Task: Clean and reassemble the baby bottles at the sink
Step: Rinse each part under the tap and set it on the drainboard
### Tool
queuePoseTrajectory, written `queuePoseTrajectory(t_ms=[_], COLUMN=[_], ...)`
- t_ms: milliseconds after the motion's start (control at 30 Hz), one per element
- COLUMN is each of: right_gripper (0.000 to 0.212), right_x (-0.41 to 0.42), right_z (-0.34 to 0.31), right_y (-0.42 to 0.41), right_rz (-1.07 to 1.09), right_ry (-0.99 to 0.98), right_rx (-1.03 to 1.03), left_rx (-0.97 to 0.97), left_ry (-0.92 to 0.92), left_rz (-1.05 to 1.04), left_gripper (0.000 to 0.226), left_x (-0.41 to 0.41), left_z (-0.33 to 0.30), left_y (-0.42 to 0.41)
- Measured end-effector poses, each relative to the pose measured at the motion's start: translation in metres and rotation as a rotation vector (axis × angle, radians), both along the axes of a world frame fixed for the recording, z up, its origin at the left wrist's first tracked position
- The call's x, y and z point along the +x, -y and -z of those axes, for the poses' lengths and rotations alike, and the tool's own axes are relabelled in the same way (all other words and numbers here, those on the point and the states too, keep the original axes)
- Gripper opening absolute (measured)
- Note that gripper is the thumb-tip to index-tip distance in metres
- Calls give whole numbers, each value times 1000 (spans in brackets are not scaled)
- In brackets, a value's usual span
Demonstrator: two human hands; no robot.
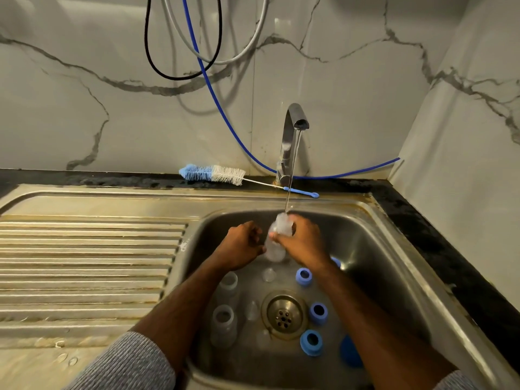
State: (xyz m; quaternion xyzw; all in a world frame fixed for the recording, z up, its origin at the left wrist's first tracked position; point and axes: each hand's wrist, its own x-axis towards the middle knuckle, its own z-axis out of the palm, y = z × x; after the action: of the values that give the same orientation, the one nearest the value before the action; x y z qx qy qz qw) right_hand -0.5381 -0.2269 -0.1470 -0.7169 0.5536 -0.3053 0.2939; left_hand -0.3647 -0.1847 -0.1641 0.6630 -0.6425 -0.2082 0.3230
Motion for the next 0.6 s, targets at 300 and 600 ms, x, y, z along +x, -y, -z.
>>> queuePoseTrajectory(t_ms=[300,600], right_gripper=[51,51], right_x=[1,1], right_z=[-1,-2], right_y=[-4,0], right_rz=[-28,0], right_ry=[-70,51], right_rx=[-15,-110], left_rx=[17,53], left_ry=[-37,-32], left_rz=[32,20], left_gripper=[36,37], left_x=[-3,0], left_z=[-1,1], left_y=[-1,1])
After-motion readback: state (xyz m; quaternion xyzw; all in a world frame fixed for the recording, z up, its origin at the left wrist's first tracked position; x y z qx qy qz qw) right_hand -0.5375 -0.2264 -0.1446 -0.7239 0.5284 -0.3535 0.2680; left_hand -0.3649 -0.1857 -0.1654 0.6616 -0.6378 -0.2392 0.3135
